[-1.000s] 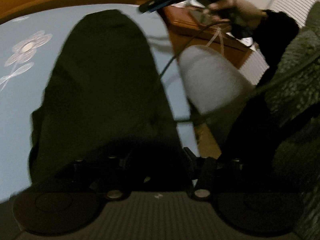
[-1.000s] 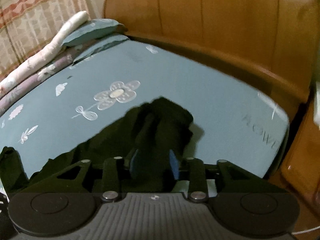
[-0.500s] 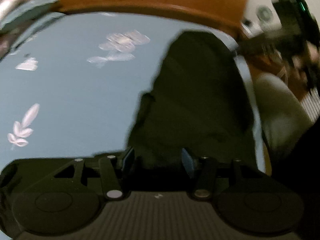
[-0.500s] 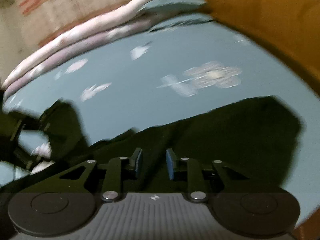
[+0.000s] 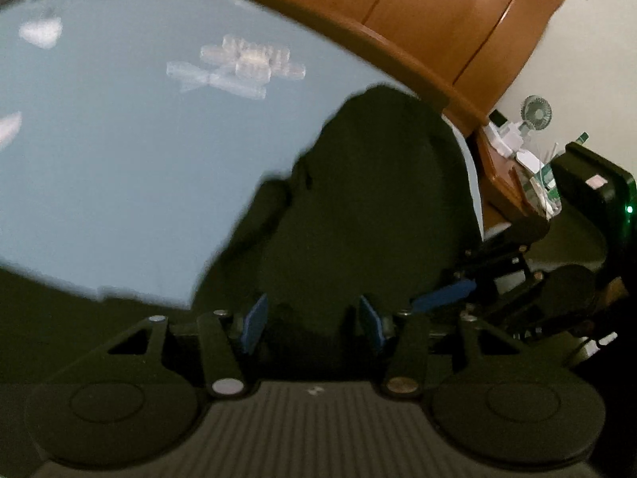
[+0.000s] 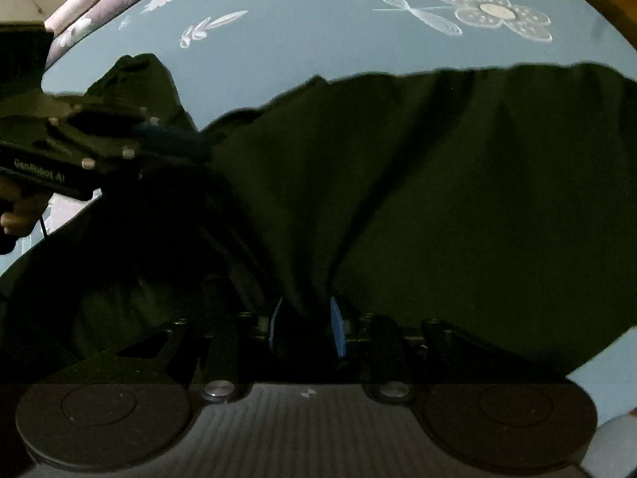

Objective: Fold clothes
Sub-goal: 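Open both grippers to release the shorts and pull them back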

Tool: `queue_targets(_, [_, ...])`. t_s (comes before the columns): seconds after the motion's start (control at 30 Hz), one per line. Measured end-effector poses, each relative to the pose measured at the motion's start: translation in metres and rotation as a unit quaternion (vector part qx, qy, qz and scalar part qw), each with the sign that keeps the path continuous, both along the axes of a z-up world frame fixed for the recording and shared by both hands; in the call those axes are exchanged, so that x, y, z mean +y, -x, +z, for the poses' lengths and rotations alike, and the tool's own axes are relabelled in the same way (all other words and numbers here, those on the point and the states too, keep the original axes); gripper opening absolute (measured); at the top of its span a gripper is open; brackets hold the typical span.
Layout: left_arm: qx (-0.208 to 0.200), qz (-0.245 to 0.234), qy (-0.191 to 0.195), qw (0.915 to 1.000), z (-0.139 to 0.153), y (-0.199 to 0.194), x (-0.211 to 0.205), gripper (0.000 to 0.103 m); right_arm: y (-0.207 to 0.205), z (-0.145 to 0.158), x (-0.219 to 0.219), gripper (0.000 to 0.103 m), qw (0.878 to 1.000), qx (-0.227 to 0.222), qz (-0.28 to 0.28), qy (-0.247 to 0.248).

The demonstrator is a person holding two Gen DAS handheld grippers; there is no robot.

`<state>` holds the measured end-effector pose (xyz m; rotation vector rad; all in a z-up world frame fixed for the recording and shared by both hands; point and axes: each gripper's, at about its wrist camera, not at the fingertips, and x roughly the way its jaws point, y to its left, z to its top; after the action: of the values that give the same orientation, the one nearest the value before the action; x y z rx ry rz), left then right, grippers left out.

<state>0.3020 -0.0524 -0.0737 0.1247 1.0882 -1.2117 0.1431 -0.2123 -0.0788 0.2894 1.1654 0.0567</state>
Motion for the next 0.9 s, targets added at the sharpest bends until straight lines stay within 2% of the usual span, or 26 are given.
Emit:
queue_targets(0.13, [0.007,-0.005,0.006,0.9999,0.001,0.002,0.005,0.049,0.0,0.013,-0.005,0.03,1.0,-0.018,-0.005,-0.006])
queue_targets(0.27, [0.007,0.009,0.049,0.9987,0.019,-0.015,0.001,0.051,-0.001,0.025,-0.013,0.035,0.999,-0.04,-0.011,-0.01])
queue_targets(0.47, [0.076,0.042,0.082,0.9929,-0.003,-0.052,-0.03,0.051,0.002,0.018,-0.024,0.035,0.999,-0.039,-0.03,-0.021])
queue_targets(0.6, [0.118,0.056,0.079,0.9883,-0.023,-0.065,-0.046,0.051,0.0,0.013,-0.031,0.035,0.998,-0.036,-0.038,-0.027])
queue_targets(0.67, [0.142,0.061,0.089,0.9841,-0.03,-0.071,-0.051,0.052,0.001,0.01,-0.035,0.036,0.998,-0.033,-0.044,-0.033])
queue_targets(0.77, [0.19,0.069,0.114,0.9727,-0.039,-0.082,-0.062,0.055,0.001,0.007,-0.041,0.036,0.997,-0.031,-0.049,-0.041])
queue_targets(0.9, [0.205,0.099,0.15,0.9621,-0.035,-0.101,-0.069,0.055,0.001,0.005,-0.047,0.036,0.997,-0.03,-0.054,-0.049])
